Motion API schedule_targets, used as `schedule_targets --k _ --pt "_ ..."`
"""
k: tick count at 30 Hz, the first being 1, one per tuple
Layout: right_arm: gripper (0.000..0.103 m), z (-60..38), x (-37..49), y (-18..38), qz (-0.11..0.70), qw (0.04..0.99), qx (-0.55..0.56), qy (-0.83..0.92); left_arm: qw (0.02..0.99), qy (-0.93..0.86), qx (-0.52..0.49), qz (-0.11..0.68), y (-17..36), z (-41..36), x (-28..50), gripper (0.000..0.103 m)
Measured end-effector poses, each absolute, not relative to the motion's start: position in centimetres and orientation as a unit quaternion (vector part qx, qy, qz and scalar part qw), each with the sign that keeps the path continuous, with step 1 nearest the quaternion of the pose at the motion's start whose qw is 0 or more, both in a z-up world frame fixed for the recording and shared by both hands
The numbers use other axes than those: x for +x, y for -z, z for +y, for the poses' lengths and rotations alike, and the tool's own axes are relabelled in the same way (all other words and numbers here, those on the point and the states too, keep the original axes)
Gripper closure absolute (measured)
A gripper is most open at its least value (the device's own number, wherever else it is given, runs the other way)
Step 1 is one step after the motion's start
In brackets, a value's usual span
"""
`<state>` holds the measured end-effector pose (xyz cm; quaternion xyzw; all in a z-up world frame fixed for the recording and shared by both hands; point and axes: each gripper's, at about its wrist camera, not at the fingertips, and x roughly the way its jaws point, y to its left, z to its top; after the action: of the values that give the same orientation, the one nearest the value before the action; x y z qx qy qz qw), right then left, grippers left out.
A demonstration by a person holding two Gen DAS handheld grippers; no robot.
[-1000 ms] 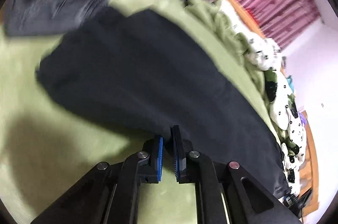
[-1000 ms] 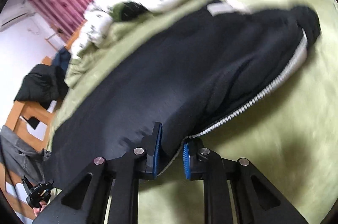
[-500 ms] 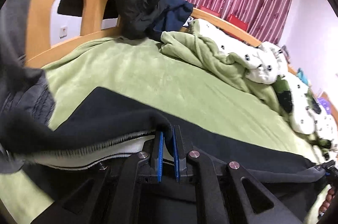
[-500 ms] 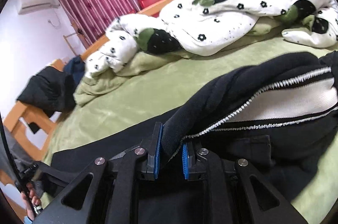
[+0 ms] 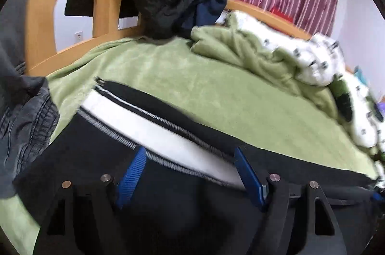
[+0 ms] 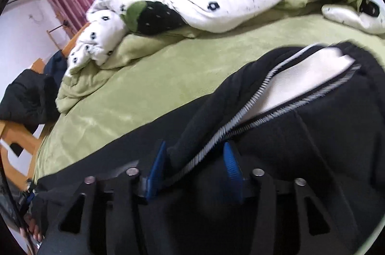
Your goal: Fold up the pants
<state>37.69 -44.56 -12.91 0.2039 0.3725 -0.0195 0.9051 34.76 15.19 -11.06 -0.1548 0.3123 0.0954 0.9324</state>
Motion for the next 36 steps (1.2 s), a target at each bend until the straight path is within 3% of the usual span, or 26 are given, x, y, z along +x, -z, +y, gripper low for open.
schedule_targets --k 6,12,22,23,24,25,26,27,36 --pt "0.043 -44.1 28.8 12.8 0.388 0.909 0.150 0.013 0.902 -0.034 -0.204 0.378 12.6 15.8 27.8 0.029" --pt "0.043 -46.7 23.3 16.0 0.407 0.891 0.202 0.009 0.856 0.007 -0.296 0.423 17.9 17.2 21.0 0.029" --pt "0.041 -49.8 29.1 18.3 0.388 0.879 0.277 0.024 0.848 -0.015 -0.359 0.390 19.1 18.7 26.2 0.033" --pt "0.053 -50.2 30.0 18.4 0.383 0.879 0.282 0.037 0.846 -0.023 -0.362 0.390 19.2 18.8 26.8 0.041" --pt "0.076 -50.6 30.5 18.5 0.384 0.877 0.286 0.045 0.845 -0.039 -0.362 0.391 19.2 19.0 27.4 0.047" --pt "0.082 -51.1 31.0 18.7 0.385 0.871 0.305 0.038 0.845 -0.051 -0.358 0.394 19.2 19.1 27.9 0.061" --pt "0.087 -51.5 31.2 18.8 0.383 0.866 0.320 0.033 0.845 -0.063 -0.351 0.399 19.1 19.2 28.4 0.083" --pt "0.089 -51.8 31.1 18.6 0.380 0.863 0.331 0.032 0.845 -0.068 -0.340 0.407 19.1 19.3 28.9 0.088" --pt "0.096 -53.6 24.2 15.8 0.354 0.850 0.391 0.011 0.848 -0.046 -0.329 0.414 16.0 18.5 22.9 0.095"
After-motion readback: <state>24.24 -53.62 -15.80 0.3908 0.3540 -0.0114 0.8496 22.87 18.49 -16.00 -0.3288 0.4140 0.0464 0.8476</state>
